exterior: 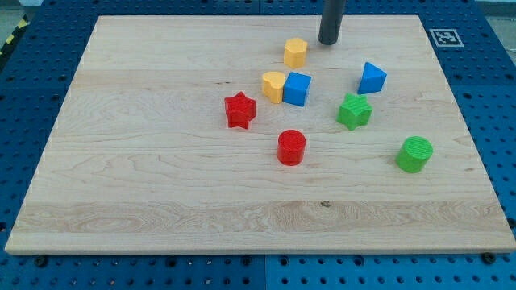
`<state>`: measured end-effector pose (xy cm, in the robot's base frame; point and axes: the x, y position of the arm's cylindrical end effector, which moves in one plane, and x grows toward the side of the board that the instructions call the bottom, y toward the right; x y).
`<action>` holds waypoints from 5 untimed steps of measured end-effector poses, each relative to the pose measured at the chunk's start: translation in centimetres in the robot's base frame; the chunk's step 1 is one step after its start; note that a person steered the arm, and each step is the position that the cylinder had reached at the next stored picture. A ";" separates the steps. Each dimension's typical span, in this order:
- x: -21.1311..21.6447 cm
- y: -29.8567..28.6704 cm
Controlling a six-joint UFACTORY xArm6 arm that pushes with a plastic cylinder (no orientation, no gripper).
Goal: Move the hexagon vertically above the red star
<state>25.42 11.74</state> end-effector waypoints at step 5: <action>4.3 -9.0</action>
<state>29.72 2.71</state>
